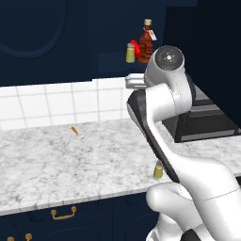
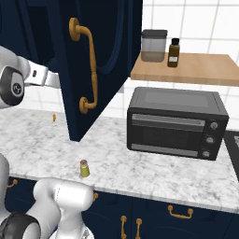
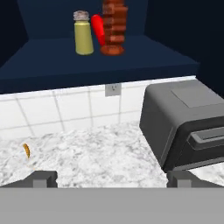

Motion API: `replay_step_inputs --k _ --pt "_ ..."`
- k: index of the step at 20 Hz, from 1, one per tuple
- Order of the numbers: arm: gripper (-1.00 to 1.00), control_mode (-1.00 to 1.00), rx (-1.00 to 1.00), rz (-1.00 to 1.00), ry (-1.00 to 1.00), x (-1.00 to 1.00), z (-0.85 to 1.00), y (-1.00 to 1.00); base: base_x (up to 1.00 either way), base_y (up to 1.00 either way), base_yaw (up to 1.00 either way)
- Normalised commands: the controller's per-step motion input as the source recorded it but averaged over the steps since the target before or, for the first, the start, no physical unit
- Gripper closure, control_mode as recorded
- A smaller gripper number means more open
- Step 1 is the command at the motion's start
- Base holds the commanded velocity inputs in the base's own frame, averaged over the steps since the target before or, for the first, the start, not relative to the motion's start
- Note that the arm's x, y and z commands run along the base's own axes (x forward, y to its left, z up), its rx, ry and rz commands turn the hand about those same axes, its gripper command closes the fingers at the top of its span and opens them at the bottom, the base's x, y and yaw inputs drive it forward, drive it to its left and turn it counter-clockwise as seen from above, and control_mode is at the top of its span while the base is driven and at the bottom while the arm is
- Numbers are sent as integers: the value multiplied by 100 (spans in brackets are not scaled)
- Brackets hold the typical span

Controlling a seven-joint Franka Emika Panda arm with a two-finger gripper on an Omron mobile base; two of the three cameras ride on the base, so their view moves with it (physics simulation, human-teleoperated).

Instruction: Put the shaker and condiment bottle from the counter next to their counterparts in the cabinet.

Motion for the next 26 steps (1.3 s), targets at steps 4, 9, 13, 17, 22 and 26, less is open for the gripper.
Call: replay_step_inputs --k 4,9,13,17,22,26 --pt "-100 -100 -2 -11 3 -51 -71 26 0 0 0" --pt "-100 -100 0 -12 1 -64 -82 11 0 0 0" --pt "-100 -100 0 -13 -1 -68 -85 0 0 0 0" --pt "-100 -100 0 -14 -2 -51 -70 0 0 0 0" --pt "-100 -100 0 -18 -9 -26 -81 0 0 0 0" --pt "-100 -100 0 -18 -11 -4 -86 0 0 0 0"
